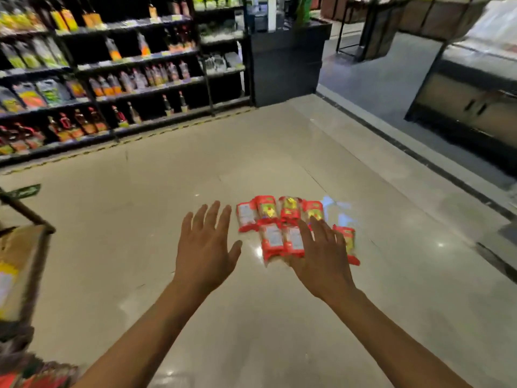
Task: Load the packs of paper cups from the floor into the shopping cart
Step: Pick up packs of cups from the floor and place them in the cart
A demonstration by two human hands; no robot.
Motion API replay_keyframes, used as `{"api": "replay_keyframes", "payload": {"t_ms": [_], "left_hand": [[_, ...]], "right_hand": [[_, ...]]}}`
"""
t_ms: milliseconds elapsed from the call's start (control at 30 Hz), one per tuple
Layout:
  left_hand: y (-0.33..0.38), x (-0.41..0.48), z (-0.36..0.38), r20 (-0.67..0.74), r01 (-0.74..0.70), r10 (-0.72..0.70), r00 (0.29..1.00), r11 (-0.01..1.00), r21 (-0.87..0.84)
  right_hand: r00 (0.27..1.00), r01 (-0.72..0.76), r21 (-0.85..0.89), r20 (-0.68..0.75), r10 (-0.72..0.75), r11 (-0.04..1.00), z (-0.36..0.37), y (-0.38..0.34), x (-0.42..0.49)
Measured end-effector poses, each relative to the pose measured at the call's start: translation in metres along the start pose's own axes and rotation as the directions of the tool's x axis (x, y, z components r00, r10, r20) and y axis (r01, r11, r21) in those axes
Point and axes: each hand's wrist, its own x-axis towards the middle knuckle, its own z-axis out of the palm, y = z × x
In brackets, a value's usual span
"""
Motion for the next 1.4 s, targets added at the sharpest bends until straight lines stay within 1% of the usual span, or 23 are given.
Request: {"api": "replay_keyframes", "payload": {"t_ms": [133,300,367,467,633,767,867,1000,1067,1133,1167,1200,1233,1267,1300,1367,1400], "left_hand": [[0.044,0.049,0.017,0.030,-0.038,0.038,0.999,0.999,-0.010],[0.043,0.110,0.061,0.054,-0.084,0.085,0.995,0.996,-0.018],[0.031,0.148,0.092,0.071,-0.097,0.099,0.993,0.995,-0.027],[0.013,0.214,0.150,0.120,-0.110,0.115,0.986,0.992,-0.054],[0.000,0.325,0.262,0.286,-0.132,0.161,0.945,0.984,-0.118],[0.001,0.387,0.373,0.343,-0.170,0.214,0.915,0.973,-0.154],[0.004,0.408,0.470,0.433,-0.143,0.185,0.882,0.982,-0.127],[0.011,0.414,0.616,0.533,-0.148,0.176,0.828,0.984,-0.095],[0.017,0.418,0.690,0.587,-0.124,0.145,0.796,0.989,-0.075],[0.021,0.423,0.769,0.632,-0.032,0.060,0.772,0.998,-0.055],[0.022,0.423,0.810,0.671,0.047,0.009,0.741,0.997,-0.065],[0.023,0.422,0.851,0.701,0.152,-0.041,0.712,0.984,-0.097],[0.022,0.418,0.892,0.735,0.290,-0.093,0.671,0.946,-0.146],[0.022,0.414,0.929,0.773,0.441,-0.133,0.620,0.875,-0.202],[0.021,0.409,0.962,0.817,0.596,-0.171,0.551,0.766,-0.241],[0.018,0.395,1.021,0.870,0.825,-0.226,0.438,0.486,-0.290],[0.018,0.388,1.043,0.887,0.891,-0.238,0.396,0.335,-0.307]], "right_hand": [[1.000,-0.009,0.000,-0.010,0.009,1.000,0.003,0.037,0.038],[1.000,0.008,0.023,0.004,-0.008,1.000,0.029,0.051,0.110],[1.000,0.009,0.018,0.017,-0.009,1.000,0.047,0.056,0.150],[0.996,-0.011,-0.026,0.092,0.014,1.000,0.080,0.068,0.214],[0.970,-0.054,-0.081,0.230,0.072,0.995,0.150,0.108,0.321],[0.933,-0.119,-0.084,0.332,0.140,0.989,0.233,0.149,0.389],[0.853,-0.201,-0.067,0.478,0.209,0.977,0.322,0.184,0.423],[0.761,-0.261,-0.033,0.608,0.226,0.965,0.464,0.237,0.456],[0.710,-0.326,0.006,0.662,0.241,0.945,0.545,0.269,0.469],[0.683,-0.436,0.112,0.687,0.247,0.893,0.620,0.294,0.484],[0.667,-0.527,0.179,0.693,0.274,0.831,0.657,0.309,0.487],[0.642,-0.612,0.226,0.702,0.308,0.758,0.691,0.323,0.490],[0.626,-0.669,0.270,0.707,0.329,0.692,0.724,0.338,0.492],[0.618,-0.707,0.303,0.705,0.350,0.639,0.755,0.351,0.494],[0.618,-0.725,0.332,0.701,0.357,0.603,0.785,0.365,0.495],[0.606,-0.757,0.365,0.703,0.373,0.541,0.833,0.384,0.494],[0.585,-0.780,0.368,0.715,0.382,0.505,0.853,0.390,0.492]]}}
